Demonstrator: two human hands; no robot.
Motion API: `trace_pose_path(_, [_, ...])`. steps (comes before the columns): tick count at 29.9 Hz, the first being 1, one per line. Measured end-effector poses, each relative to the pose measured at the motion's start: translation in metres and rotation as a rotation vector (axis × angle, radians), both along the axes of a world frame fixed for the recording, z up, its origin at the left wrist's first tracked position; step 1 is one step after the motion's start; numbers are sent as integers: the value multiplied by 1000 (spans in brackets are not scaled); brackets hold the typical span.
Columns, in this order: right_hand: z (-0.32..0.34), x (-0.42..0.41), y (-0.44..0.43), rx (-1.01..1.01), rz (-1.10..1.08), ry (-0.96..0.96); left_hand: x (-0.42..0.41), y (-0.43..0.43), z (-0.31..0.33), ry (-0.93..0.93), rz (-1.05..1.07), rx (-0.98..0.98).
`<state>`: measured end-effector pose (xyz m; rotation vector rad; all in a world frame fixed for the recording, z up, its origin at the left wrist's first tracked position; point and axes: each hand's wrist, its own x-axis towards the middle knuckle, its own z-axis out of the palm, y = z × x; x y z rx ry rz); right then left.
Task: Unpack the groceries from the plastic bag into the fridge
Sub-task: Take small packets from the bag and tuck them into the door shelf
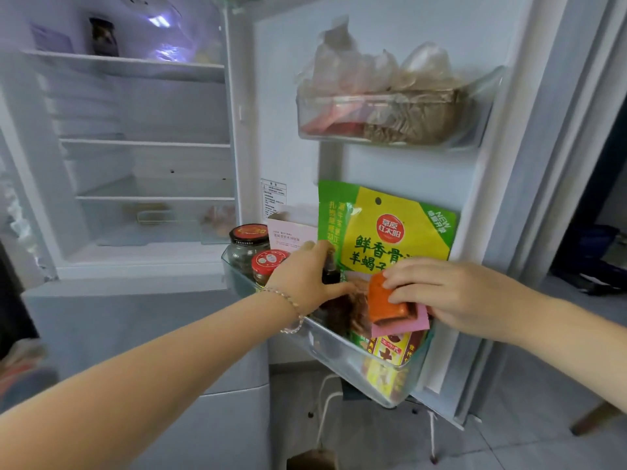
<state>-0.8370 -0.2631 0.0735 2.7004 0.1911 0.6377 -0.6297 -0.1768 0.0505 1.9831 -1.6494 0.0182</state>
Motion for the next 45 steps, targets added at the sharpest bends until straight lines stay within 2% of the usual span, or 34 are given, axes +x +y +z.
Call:
trace_pose_path(2, [0, -1, 1, 27, 68, -18, -3, 20, 2, 75, -114, -187])
trace_pose_path(3, [0, -1, 3, 44, 106, -31, -6, 30, 5, 140, -215, -192])
trace_pose_path(7, [2, 6, 14, 11, 250, -97, -17, 45, 10, 399, -447, 93])
trace_pose_path(10, [0, 6, 17, -36, 337, -92, -16, 44, 5, 531, -439, 65])
trace_pose_path(12, [-3, 3, 16, 26, 315, -107, -15, 45, 3, 568, -410, 51])
trace_pose_path(14, [-3, -2, 17, 209, 200, -222, -15, 47, 0, 579, -372, -16])
trace_pose_path(16, [3, -7, 23, 519, 40, -337, -15, 48, -2, 611, -339, -107])
trace_pose_path(18, [11, -7, 33, 956, -71, -271, -18, 48, -4, 634, -297, -157])
trace_pose_path(19, [12, -5, 38, 1103, -148, -185, -22, 48, -4, 636, -285, -175])
trace_pose_path(21, [10, 2, 45, 1021, -281, -52, -31, 46, -8, 616, -274, -213])
trace_pose_path(23, [8, 6, 49, 880, -341, -114, -38, 43, -14, 559, -260, -258])
trace_pose_path(25, [8, 5, 44, 899, -377, -187, -39, 42, -24, 442, -229, -278])
trace_pose_path(27, [4, 4, 38, 914, -438, -174, -34, 43, -36, 305, -193, -218])
trace_pose_path(29, [-2, 7, 37, 865, -478, -82, -28, 46, -47, 140, -165, -75])
trace_pose_path(31, [-10, 12, 39, 739, -494, -15, -22, 46, -59, -34, -192, 7])
trace_pose_path(34, [-21, 16, 42, 467, -543, -20, -18, 46, -66, -165, -234, -30])
trace_pose_path(37, [-38, 15, 42, 235, -523, -80, -11, 42, -72, -166, -270, -80])
trace_pose_path(41, [-55, 32, 36, 223, -568, -89, -6, 42, -76, -5, -314, -94])
trace_pose_path(45, [-50, 46, 40, 159, -631, 119, 0, 42, -80, -14, -349, -102])
